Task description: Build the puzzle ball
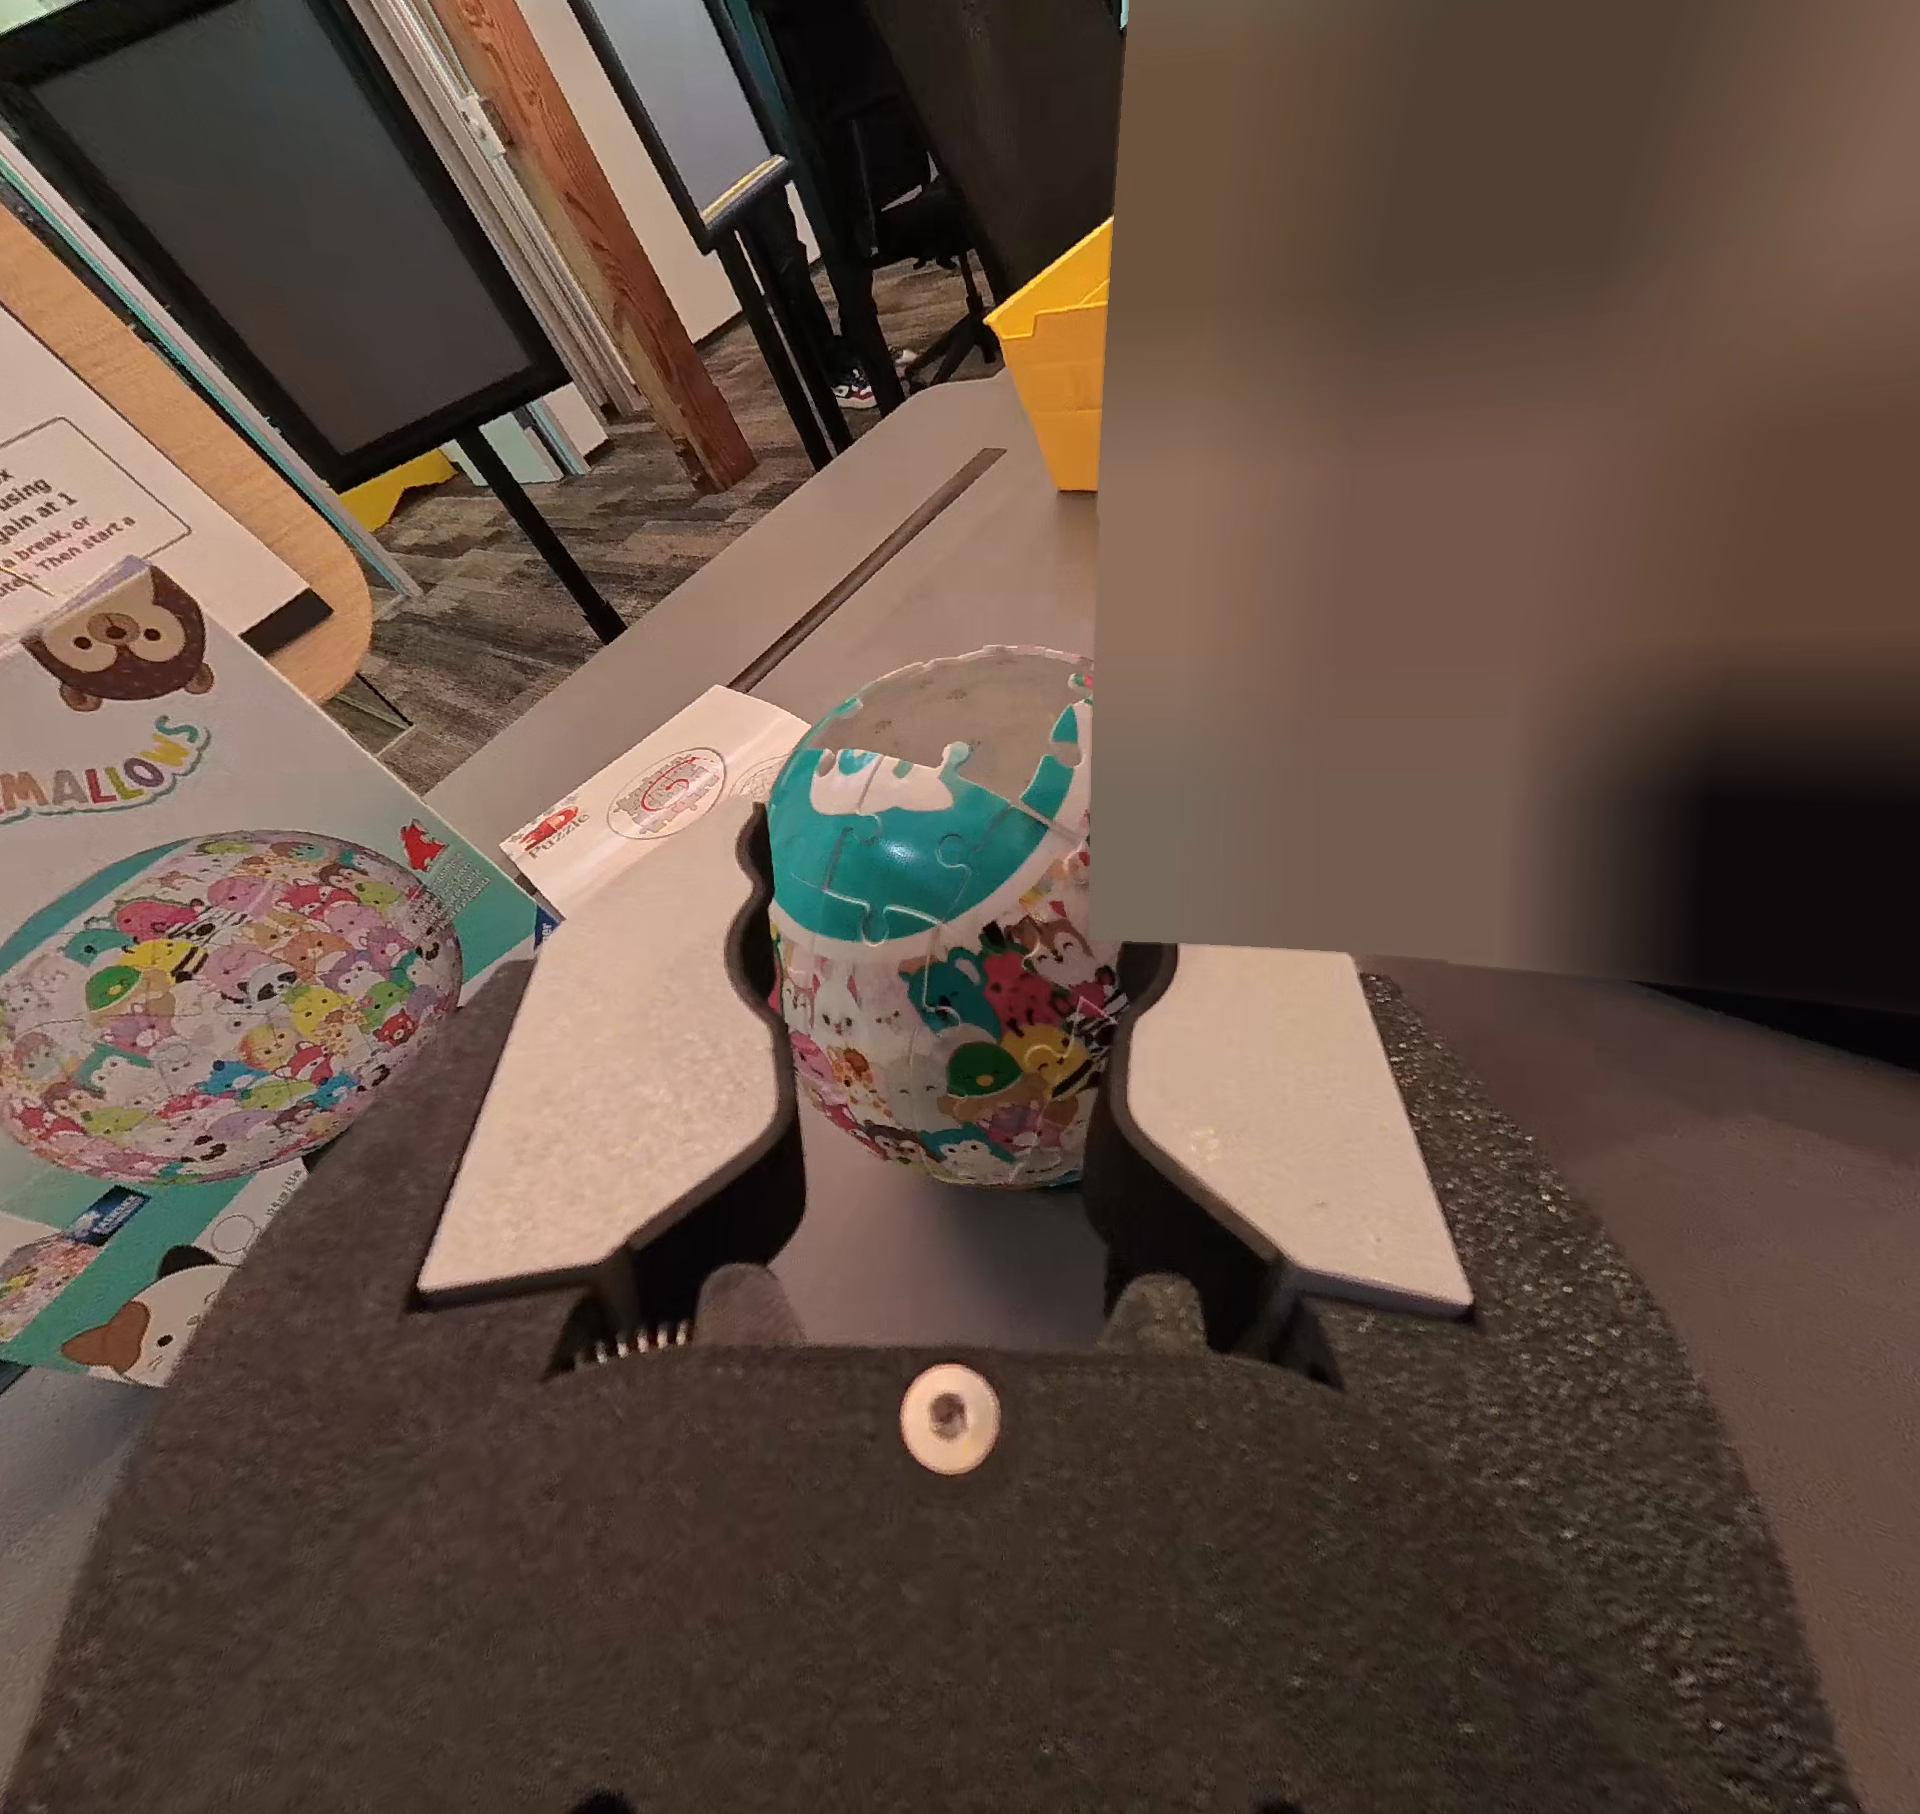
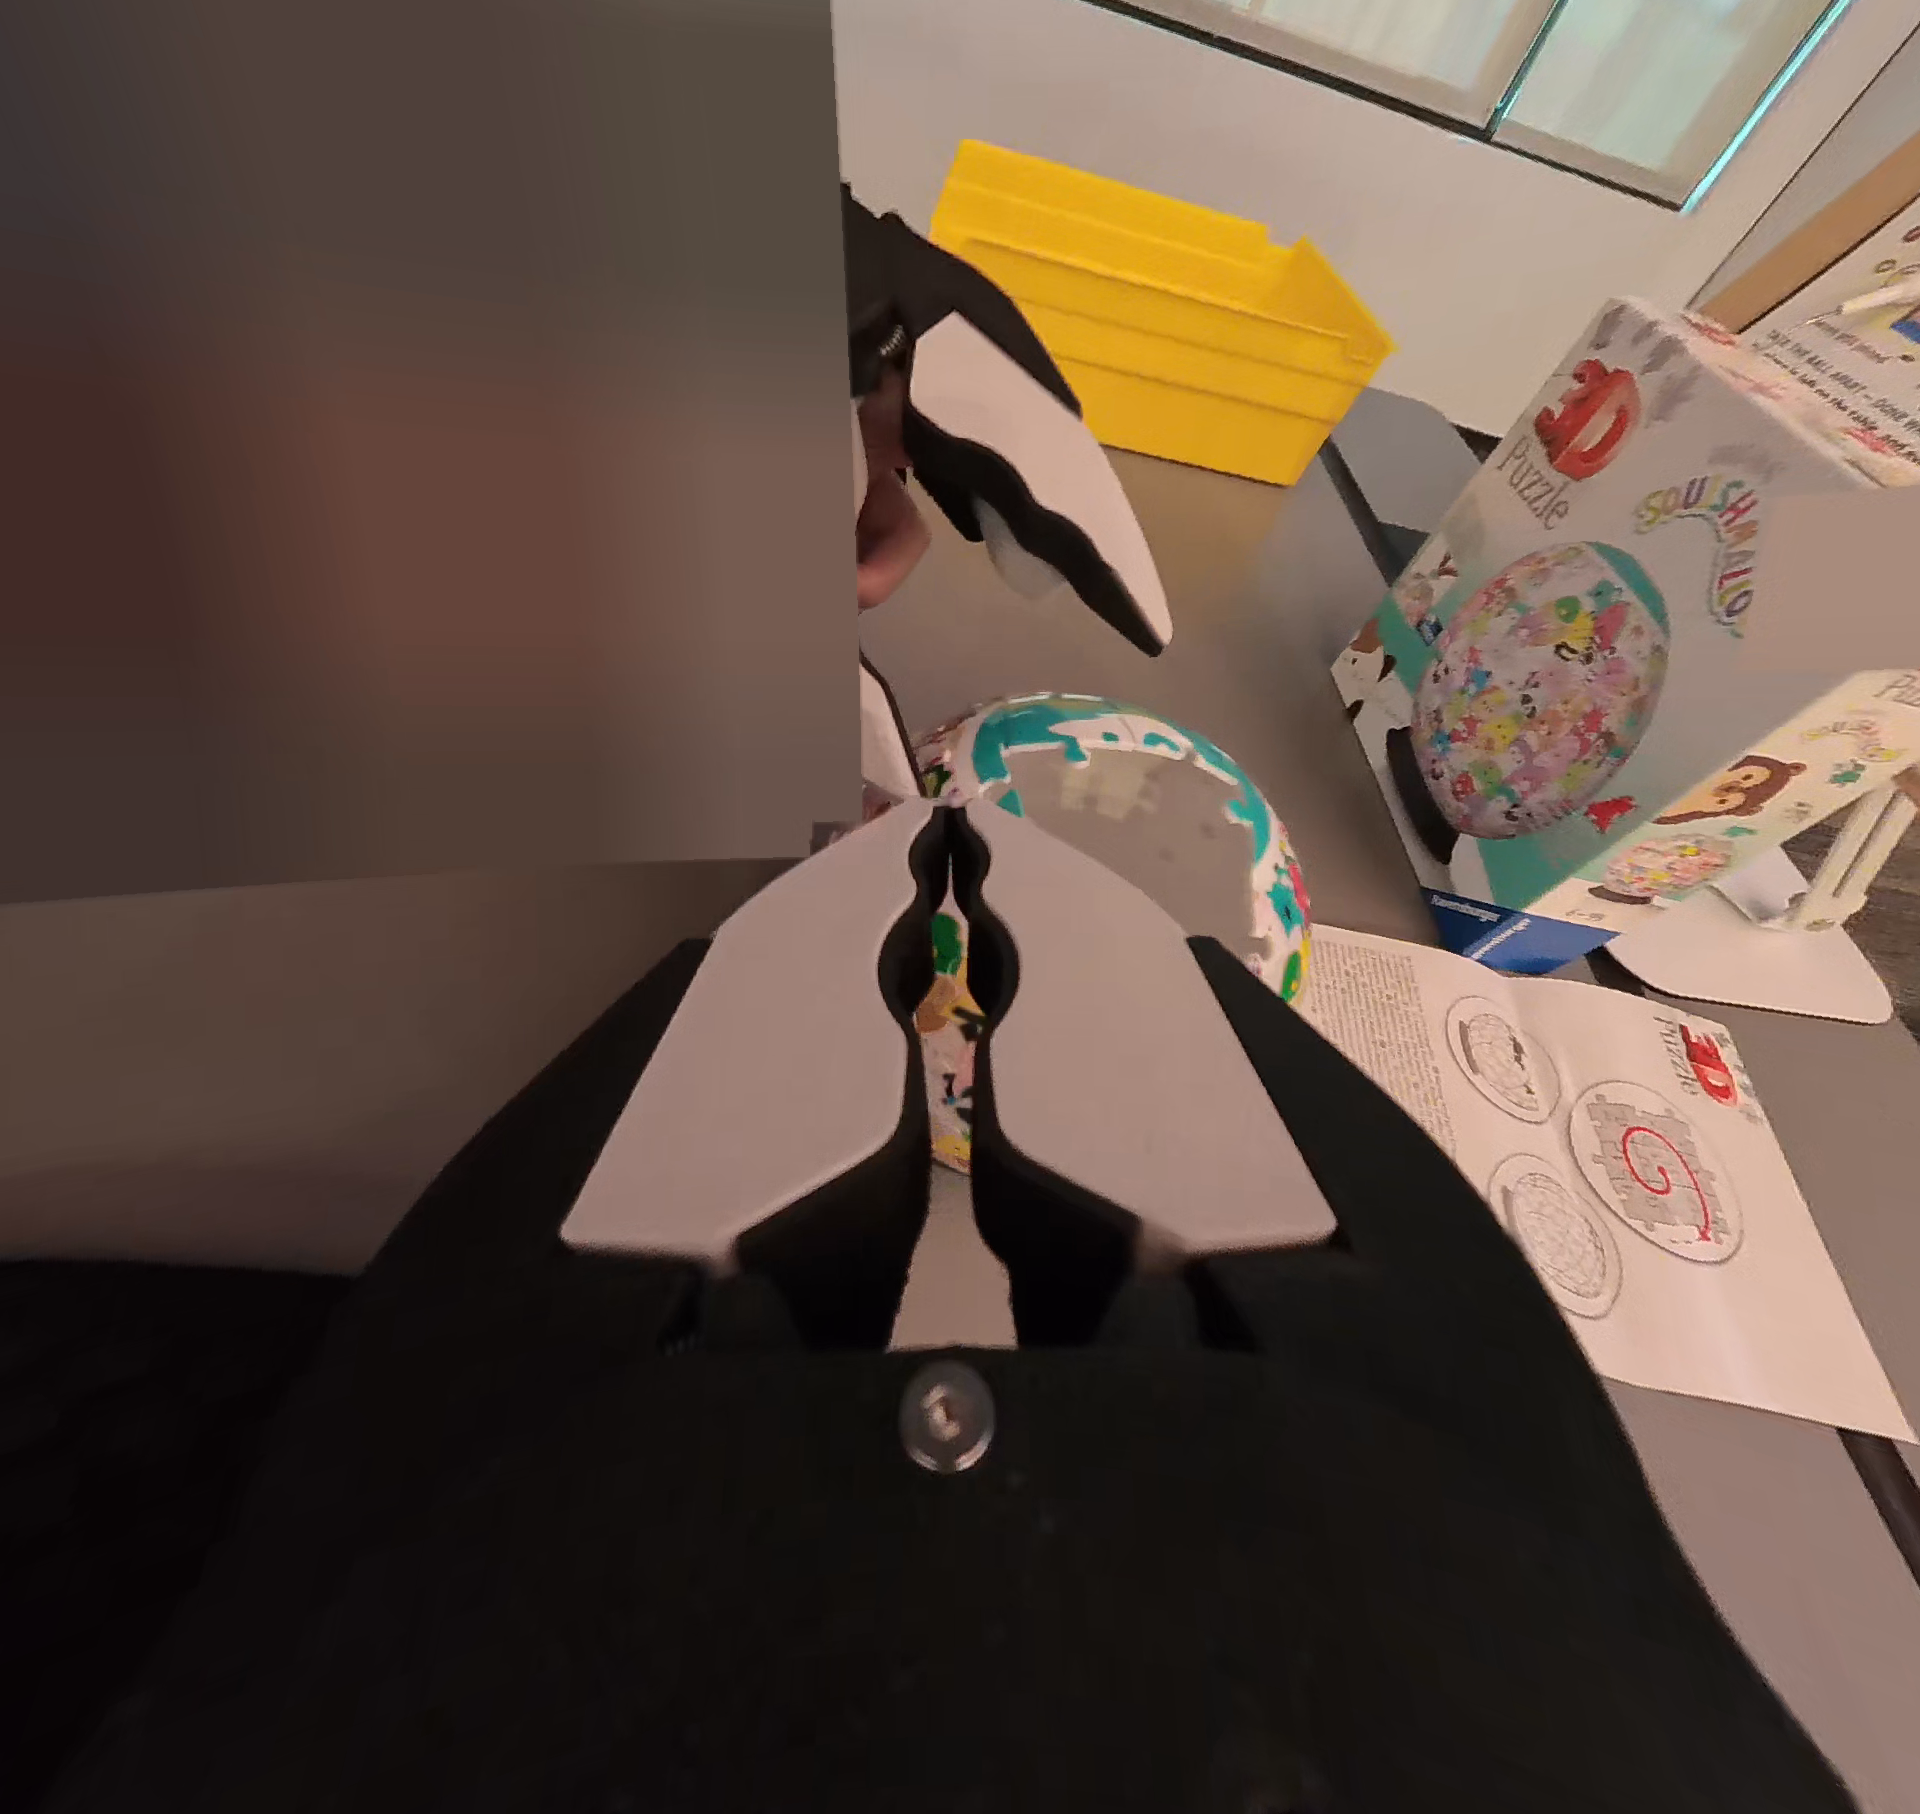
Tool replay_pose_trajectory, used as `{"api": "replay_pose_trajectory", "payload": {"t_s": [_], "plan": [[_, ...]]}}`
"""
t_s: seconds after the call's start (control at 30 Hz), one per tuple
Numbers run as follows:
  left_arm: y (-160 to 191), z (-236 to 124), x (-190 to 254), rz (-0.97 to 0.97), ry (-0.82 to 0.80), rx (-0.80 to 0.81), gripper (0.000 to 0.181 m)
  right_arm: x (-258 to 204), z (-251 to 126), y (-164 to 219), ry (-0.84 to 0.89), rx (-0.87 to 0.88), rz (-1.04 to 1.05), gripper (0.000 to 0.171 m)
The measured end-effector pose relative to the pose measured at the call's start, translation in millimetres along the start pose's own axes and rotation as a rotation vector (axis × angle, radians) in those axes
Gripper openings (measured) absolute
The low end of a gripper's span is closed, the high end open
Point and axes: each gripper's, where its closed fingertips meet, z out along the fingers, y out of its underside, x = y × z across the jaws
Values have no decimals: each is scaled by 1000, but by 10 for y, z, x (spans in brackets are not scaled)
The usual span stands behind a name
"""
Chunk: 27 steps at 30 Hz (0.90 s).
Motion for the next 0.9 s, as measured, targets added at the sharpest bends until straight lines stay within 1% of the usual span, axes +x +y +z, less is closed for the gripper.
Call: {"api": "replay_pose_trajectory", "payload": {"t_s": [0.2,0.33,0.4,0.43,0.5,0.6,0.67,0.7,0.73,0.77,0.83,0.9], "plan": [[-1,9,1,-2,3,1,64,55,50,182,30,-86,-11,1],[0,7,6,1,4,3,64,6,5,70,17,-39,-52,1],[1,8,9,-1,5,3,64,102,27,165,70,-99,-36,1],[0,10,9,0,4,3,64,99,37,185,65,-103,-36,1],[0,12,13,2,5,2,64,43,27,109,36,-55,-46,1],[2,12,14,0,5,2,64,110,-24,30,62,-35,-48,1],[2,15,16,-1,7,2,64,162,-70,-23,3,-15,15,15],[1,19,18,-1,8,2,64,184,-91,-50,-46,-3,56,16],[-1,22,21,0,9,1,64,172,-97,-62,-135,-4,113,18],[-2,26,24,1,9,1,64,187,-92,-60,-204,-28,174,23],[-4,27,31,5,7,1,63,149,-90,-13,-354,-111,215,28],[-4,26,36,10,4,0,62,159,-67,-9,-436,-166,243,28]]}}
